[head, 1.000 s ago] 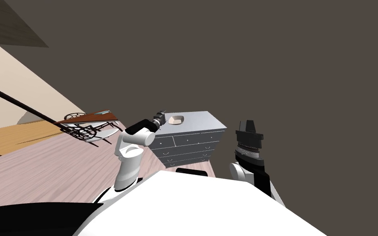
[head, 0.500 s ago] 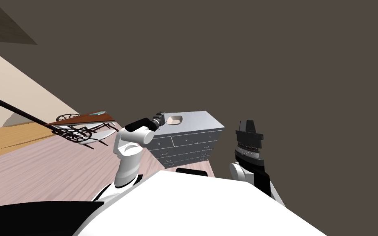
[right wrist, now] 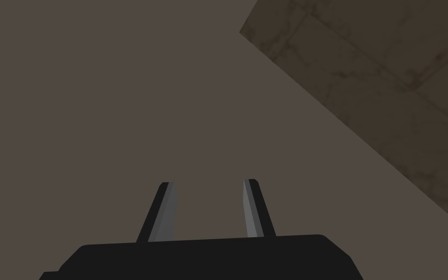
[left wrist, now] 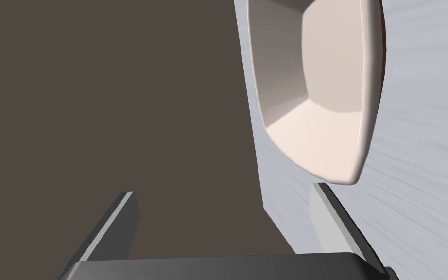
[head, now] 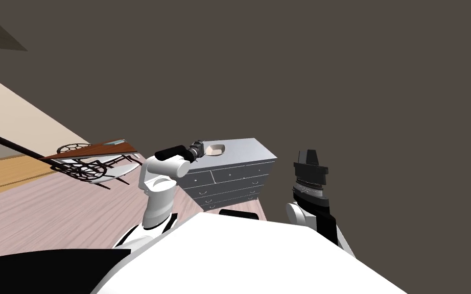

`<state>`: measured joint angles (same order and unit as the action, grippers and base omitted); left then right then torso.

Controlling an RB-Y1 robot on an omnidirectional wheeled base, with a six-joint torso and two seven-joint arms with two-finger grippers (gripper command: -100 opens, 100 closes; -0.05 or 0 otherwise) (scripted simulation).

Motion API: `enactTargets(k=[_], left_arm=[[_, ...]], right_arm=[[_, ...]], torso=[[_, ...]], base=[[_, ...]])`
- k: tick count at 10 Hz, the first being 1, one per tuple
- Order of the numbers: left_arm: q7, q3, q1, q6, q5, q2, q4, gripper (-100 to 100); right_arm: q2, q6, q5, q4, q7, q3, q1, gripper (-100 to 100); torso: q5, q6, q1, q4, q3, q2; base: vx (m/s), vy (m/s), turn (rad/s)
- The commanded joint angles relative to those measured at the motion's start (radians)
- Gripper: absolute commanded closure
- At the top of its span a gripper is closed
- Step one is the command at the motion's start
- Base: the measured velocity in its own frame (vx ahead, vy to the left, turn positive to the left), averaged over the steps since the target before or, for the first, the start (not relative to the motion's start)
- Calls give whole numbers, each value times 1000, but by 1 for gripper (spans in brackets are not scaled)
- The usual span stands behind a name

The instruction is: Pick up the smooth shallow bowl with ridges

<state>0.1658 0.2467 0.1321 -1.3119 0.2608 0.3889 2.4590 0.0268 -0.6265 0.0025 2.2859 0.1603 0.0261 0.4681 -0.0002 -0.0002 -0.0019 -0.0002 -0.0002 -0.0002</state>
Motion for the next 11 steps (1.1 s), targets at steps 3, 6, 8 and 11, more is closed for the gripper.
enactTargets(k=[3,6,8,11], left_arm=[[21,13,17,-98,8,14,-5,-100],[39,25,30,-159,15,27,-9,-100],[58,36,42,-216,21,39,-14,-100],[95,57,62,-302,31,61,-26,-100]], right_arm=[[0,0,0,0,0,0,0,0],[0,0,0,0,0,0,0,0],[0,0,0,0,0,0,0,0],[0,0,0,0,0,0,0,0]], torso=[[0,0,0,0,0,0],[0,0,0,0,0,0],[0,0,0,0,0,0],[0,0,0,0,0,-1]], base=[[5,-18,-43],[11,-20,-43],[12,-21,-79],[16,-28,-77]])
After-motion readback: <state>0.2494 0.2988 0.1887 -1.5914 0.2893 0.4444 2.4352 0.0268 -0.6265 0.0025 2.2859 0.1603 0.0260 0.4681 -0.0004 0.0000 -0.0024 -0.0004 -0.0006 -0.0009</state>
